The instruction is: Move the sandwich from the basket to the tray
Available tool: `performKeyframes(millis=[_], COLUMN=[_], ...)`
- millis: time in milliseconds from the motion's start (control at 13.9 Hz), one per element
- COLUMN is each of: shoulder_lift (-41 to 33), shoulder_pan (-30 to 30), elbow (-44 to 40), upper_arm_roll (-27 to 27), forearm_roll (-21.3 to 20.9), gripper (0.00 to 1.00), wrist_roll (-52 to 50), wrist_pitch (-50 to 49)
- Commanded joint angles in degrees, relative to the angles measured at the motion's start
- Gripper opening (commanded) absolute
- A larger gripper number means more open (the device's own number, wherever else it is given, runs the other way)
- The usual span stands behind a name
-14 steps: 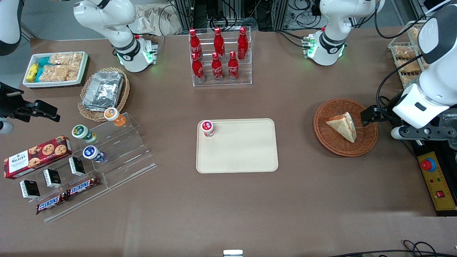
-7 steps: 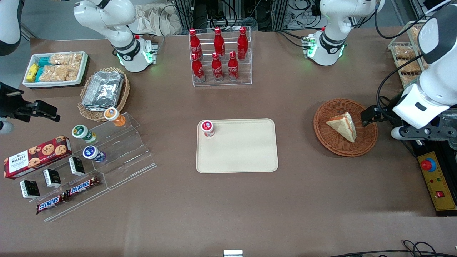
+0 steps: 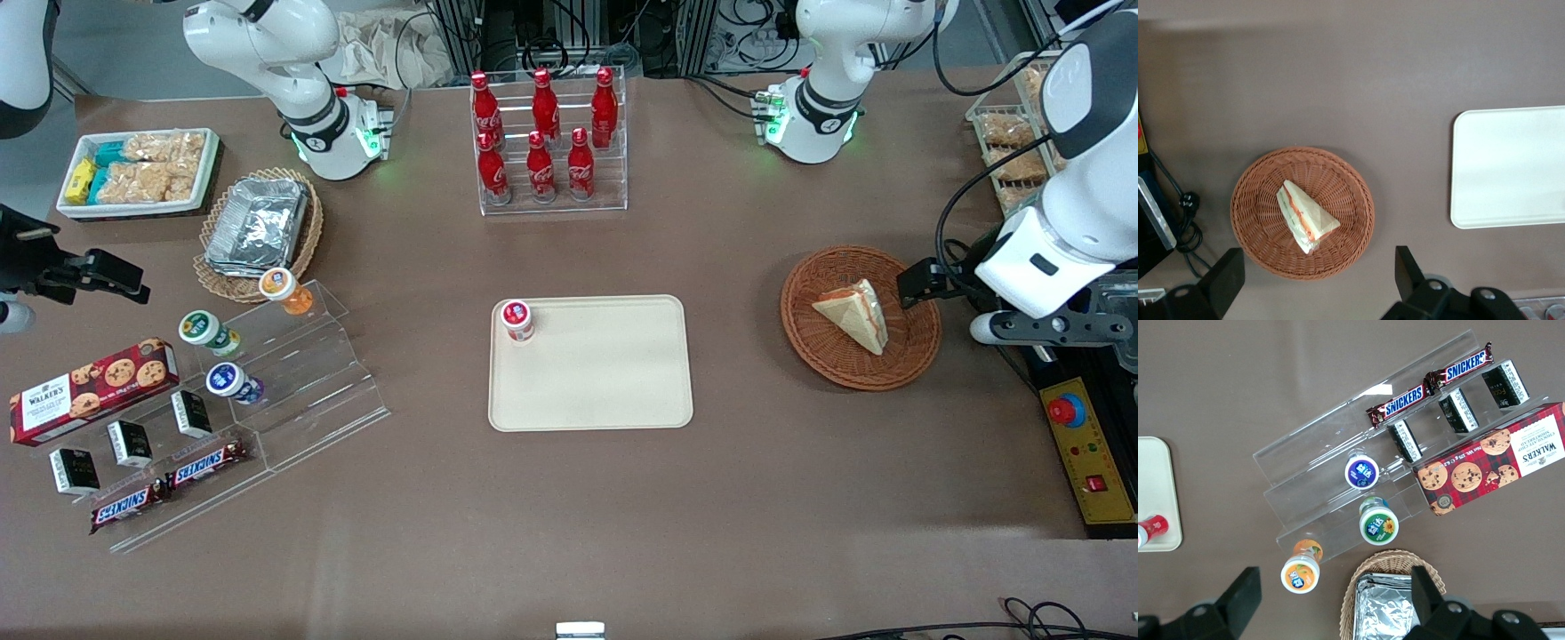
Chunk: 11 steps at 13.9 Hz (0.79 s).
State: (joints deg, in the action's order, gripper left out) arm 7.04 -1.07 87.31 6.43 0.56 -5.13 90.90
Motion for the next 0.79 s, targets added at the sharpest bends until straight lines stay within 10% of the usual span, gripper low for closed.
performKeyframes(millis=[0,719], shoulder_lift=[-3.0,-21.4], shoulder_pan=[-0.2,2.2], elbow=[2.9,37.1], upper_arm_roll=[-0.4,-0.4], forearm_roll=[0.0,1.0], gripper=[1.0,1.0], wrist_roll=[-0.1,-0.7], wrist_pitch=[-1.0,18.3])
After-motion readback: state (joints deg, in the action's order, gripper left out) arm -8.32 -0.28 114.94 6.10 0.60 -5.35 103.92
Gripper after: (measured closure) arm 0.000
